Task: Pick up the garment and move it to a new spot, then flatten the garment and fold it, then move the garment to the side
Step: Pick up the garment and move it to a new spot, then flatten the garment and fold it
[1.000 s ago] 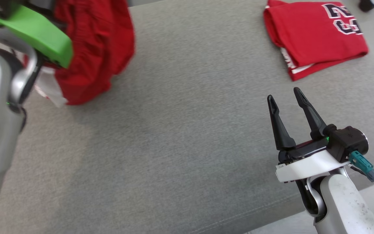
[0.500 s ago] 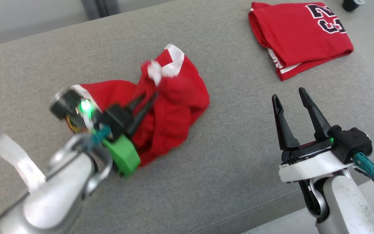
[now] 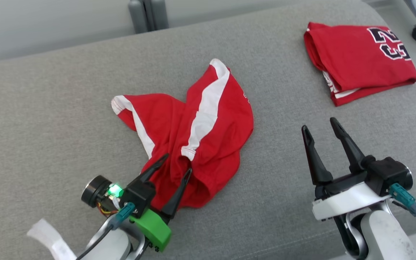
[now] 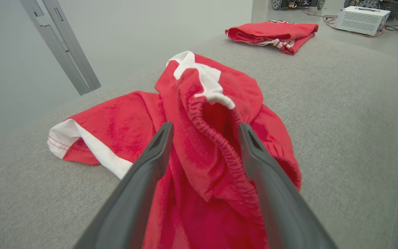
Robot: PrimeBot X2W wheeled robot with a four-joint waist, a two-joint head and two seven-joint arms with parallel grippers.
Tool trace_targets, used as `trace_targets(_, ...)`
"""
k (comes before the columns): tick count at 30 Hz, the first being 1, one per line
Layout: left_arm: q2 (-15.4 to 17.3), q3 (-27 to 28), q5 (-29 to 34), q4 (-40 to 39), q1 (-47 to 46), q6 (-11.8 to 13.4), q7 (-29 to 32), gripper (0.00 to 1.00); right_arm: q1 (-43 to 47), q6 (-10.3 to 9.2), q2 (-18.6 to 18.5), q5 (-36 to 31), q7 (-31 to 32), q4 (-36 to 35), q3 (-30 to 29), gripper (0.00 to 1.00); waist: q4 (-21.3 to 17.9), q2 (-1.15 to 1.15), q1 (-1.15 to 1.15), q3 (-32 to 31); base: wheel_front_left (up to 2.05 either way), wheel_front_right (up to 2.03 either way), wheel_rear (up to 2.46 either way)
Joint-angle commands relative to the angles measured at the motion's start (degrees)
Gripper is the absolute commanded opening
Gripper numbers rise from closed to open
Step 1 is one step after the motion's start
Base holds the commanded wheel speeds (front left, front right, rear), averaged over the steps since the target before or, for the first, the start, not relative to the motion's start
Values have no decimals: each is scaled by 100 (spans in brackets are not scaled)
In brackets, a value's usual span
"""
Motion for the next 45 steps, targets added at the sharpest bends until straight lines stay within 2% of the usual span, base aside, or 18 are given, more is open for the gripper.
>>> trace_targets(1,-10,124,-71,-136,219,142,-55,100,123,-8,-10,49,0,33,22,100,278,0,0,-404,0,0,0)
trace_targets(6,18,673,-185,-753,880,723,-89,100,381,-7,4,94,0,126,70,100,520,0,0,-892,0,0,0)
trace_targets(10,-42,1418,-200,-1306,1579,1258,-88,100,574,-8,77,118,0,137,82,100,695,0,0,-1114,0,0,0)
trace_targets(12,-130,1755,-147,-1477,1889,1432,-89,100,659,-7,98,132,0,161,97,100,754,0,0,-1196,0,0,0)
trace_targets(16,-455,2454,-77,-1740,2551,1607,-89,100,843,-8,196,155,0,149,96,100,830,0,0,-1332,0,0,0)
trace_targets(20,-897,3042,55,-1973,3037,1439,-91,100,1043,-7,265,197,0,169,136,100,845,0,0,-1440,0,0,0)
trace_targets(24,-1309,3486,323,-2081,3375,887,-90,100,1220,-7,303,245,0,229,182,100,858,0,0,-1484,0,0,0)
trace_targets(28,-1520,3725,748,-1970,3561,551,-90,100,1321,-8,318,213,0,268,216,100,824,0,0,-1504,0,0,0)
trace_targets(34,-1641,3842,1429,-1925,3616,508,-91,100,1298,-7,345,184,0,294,207,100,745,0,0,-1489,0,0,0)
trace_targets(45,-1701,3917,1612,-1863,3632,467,-91,100,1263,-7,384,165,0,339,130,100,691,0,0,-1531,0,0,0)
